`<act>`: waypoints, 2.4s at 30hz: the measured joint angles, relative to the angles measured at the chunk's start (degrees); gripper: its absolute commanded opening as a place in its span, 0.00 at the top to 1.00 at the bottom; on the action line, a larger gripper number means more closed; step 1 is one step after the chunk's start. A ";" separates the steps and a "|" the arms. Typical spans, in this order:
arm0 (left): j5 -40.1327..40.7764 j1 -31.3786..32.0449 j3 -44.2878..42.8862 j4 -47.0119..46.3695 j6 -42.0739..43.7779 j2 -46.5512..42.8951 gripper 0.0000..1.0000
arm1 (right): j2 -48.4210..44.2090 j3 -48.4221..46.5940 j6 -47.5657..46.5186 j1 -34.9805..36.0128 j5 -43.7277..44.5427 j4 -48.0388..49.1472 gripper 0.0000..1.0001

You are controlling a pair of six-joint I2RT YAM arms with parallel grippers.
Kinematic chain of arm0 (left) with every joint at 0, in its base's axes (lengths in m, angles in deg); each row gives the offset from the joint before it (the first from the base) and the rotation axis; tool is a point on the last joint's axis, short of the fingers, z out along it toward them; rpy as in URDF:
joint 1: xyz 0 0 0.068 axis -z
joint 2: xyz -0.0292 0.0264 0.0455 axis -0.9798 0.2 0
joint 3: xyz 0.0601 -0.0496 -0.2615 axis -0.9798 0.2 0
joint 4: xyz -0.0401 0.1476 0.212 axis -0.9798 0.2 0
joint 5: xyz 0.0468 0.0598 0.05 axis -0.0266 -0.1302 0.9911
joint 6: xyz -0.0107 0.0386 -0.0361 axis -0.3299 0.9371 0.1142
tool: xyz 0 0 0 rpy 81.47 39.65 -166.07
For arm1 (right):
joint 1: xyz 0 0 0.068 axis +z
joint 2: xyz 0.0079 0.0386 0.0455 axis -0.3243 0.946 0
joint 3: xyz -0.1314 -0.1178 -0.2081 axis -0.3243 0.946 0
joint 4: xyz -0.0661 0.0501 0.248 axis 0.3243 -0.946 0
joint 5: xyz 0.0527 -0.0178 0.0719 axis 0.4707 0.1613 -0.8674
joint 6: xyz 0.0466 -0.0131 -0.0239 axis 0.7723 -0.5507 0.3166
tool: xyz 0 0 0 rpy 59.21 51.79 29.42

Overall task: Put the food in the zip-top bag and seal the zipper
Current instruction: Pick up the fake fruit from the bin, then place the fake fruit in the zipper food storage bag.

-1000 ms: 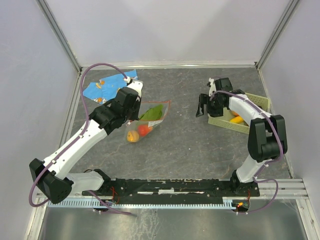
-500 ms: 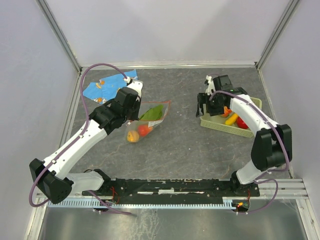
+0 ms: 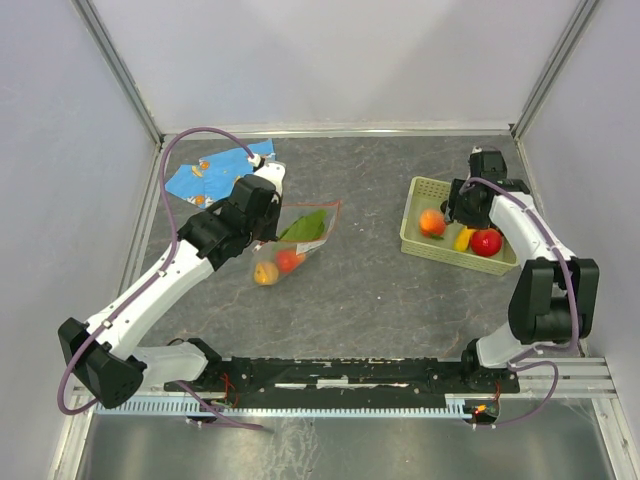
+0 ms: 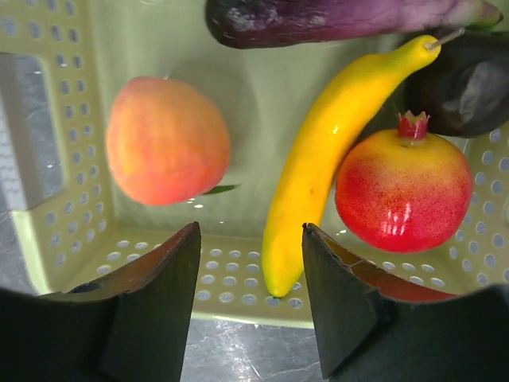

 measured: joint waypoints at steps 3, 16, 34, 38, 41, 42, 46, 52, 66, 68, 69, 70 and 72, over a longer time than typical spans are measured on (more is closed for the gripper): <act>-0.31 0.00 0.17 -0.04 0.00 -0.02 0.97 | 1.79 0.81 0.94 -0.74 1.77 0.55 0.44; -1.16 -0.28 0.20 -0.11 0.00 -0.04 0.97 | 8.74 1.79 4.74 -3.58 8.50 6.62 0.43; -1.44 -0.63 0.20 -0.11 -0.02 -0.04 0.97 | 17.31 1.57 6.32 -4.20 9.79 11.93 0.52; -1.70 -0.63 0.20 -0.11 0.00 -0.04 0.97 | 17.46 1.57 6.38 -4.37 9.53 12.61 0.62; -2.34 -0.63 0.20 -0.13 0.00 -0.04 0.97 | 17.31 1.57 6.32 -4.52 9.29 12.59 0.67; -2.45 -0.63 0.20 -0.13 0.00 -0.04 0.97 | 17.14 1.60 6.29 -4.55 9.22 12.57 0.69; -2.75 -0.76 0.22 -0.13 0.00 -0.04 0.97 | 14.16 2.38 5.99 -4.57 8.96 11.78 0.72; -2.86 -1.25 0.22 -0.15 0.00 -0.04 0.97 | 5.49 2.82 4.44 -4.48 6.71 10.82 0.81; -4.35 -1.40 0.94 -1.27 0.04 -0.04 0.97 | -10.69 4.09 -1.81 7.50 -4.63 16.26 0.83; -4.63 -1.64 0.96 -1.38 0.04 -0.04 0.97 | -12.15 4.28 -1.97 10.78 -5.46 18.71 0.83; -5.03 -1.75 0.96 -1.42 0.04 -0.04 0.97 | -12.74 4.59 -1.88 12.17 -5.84 20.22 0.83; -5.46 -1.88 0.96 -1.42 0.04 -0.04 0.97 | -13.31 5.20 -1.68 13.55 -6.38 22.16 0.83; -5.88 -1.92 0.96 -1.42 0.04 -0.07 0.97 | -14.43 6.99 -1.31 16.22 -7.56 26.08 0.82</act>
